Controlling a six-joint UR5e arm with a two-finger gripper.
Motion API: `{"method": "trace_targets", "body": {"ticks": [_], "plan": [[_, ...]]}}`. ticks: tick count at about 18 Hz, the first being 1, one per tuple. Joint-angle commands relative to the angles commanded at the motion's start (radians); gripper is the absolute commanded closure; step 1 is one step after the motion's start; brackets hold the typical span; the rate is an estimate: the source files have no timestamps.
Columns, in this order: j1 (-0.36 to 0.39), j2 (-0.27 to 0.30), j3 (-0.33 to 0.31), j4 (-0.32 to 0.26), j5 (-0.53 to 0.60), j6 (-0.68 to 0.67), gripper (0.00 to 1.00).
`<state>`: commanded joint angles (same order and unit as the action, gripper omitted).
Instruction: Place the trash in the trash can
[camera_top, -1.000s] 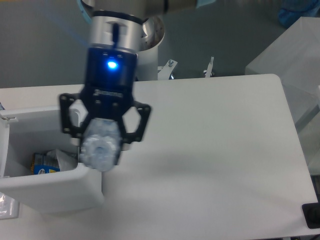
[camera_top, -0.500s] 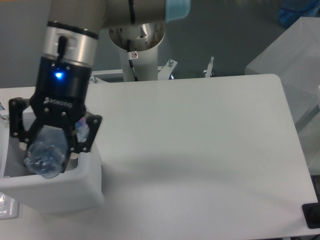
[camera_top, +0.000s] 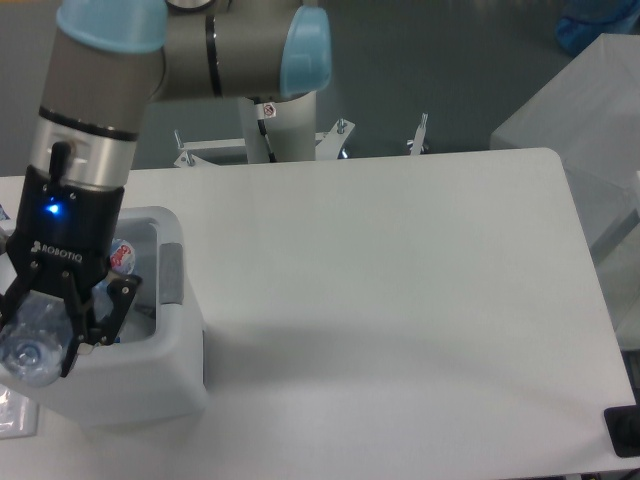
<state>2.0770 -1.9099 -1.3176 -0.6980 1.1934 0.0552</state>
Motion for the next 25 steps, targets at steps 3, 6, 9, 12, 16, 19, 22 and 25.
{"method": "trace_targets", "body": {"ticks": [3, 6, 9, 12, 16, 19, 22, 25], "plan": [[0.0, 0.017, -0.025, -0.002, 0.002, 0.003, 0.36], [0.0, 0.031, -0.041, -0.002, 0.011, 0.005, 0.27], [0.0, 0.038, -0.063, -0.002, 0.037, 0.008, 0.18], [0.0, 0.037, -0.066, -0.002, 0.038, 0.008, 0.11], [0.034, 0.035, -0.066, -0.002, 0.04, 0.008, 0.0], [0.109, 0.035, -0.066, 0.0, 0.038, 0.003, 0.0], [0.198, 0.038, -0.039, 0.002, 0.029, 0.008, 0.0], [0.265, 0.038, -0.017, -0.002, 0.028, 0.034, 0.0]]}}
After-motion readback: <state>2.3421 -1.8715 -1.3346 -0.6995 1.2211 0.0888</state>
